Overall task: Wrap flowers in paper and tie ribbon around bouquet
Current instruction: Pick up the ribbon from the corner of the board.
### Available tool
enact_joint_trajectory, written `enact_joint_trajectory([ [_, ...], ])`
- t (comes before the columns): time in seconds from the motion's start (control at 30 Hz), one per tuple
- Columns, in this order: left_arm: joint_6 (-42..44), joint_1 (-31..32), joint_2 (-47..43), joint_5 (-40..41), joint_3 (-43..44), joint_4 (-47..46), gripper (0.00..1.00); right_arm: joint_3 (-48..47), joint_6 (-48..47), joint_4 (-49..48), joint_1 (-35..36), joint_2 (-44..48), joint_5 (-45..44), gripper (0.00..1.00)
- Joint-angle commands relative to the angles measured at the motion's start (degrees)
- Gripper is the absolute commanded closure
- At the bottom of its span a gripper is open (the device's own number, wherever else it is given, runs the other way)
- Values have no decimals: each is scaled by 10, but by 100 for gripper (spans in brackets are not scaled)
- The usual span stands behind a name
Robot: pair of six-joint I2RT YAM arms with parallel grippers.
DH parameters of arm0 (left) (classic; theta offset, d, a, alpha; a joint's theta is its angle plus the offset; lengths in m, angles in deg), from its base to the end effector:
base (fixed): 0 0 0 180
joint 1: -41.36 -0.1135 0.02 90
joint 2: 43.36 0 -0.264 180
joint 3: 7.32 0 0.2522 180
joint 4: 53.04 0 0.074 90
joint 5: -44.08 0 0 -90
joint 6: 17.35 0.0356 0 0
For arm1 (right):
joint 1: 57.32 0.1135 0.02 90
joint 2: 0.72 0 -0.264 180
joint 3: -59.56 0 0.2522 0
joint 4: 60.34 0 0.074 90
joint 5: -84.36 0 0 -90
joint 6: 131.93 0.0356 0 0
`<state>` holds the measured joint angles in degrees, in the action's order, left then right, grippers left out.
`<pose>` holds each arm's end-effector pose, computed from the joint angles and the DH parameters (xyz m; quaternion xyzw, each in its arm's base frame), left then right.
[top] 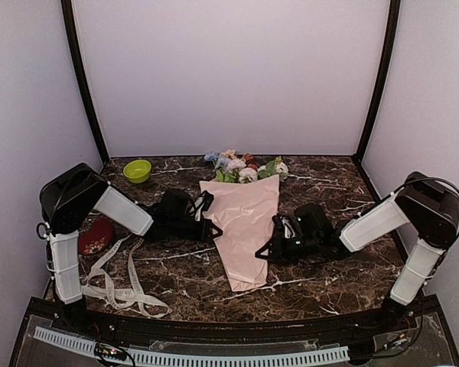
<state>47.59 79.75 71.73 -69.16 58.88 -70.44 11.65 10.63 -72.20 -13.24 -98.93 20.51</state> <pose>0.2960 -0.2524 0.1068 0.1970 0.8374 -0.4012 0.3148 0.2059 0.2212 0.1149 -0.0333 0.8820 0.4519 0.1296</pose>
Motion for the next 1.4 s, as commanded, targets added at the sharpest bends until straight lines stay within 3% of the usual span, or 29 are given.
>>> enact_joint_trajectory([
  [0.0,-5,-2,6,5,-12,6,100,9,15,-38,-3,-2,14,88],
  [0.07,-5,-2,4,7,-6,19,100,13,24,-42,-3,1,14,98],
  [0.13,0,-2,-2,12,2,35,98,17,30,-48,-3,8,11,100],
  [0.33,27,-5,-66,79,51,172,52,14,21,3,-3,36,-15,100],
  [0.57,52,-9,-182,195,94,381,36,-9,3,38,2,30,-28,100],
  [0.87,-7,-60,-345,280,-18,581,25,-22,0,42,14,19,-34,100],
  [1.03,-39,-116,-405,278,-104,604,22,-36,-7,44,23,6,-30,100],
  [1.23,-55,-134,-412,289,-168,589,22,-37,-4,36,25,1,-28,100],
  [1.3,-53,-136,-392,271,-179,571,25,-37,-4,38,25,-1,-28,100],
  [1.37,-49,-136,-370,241,-179,556,41,-34,-3,36,25,1,-25,100],
])
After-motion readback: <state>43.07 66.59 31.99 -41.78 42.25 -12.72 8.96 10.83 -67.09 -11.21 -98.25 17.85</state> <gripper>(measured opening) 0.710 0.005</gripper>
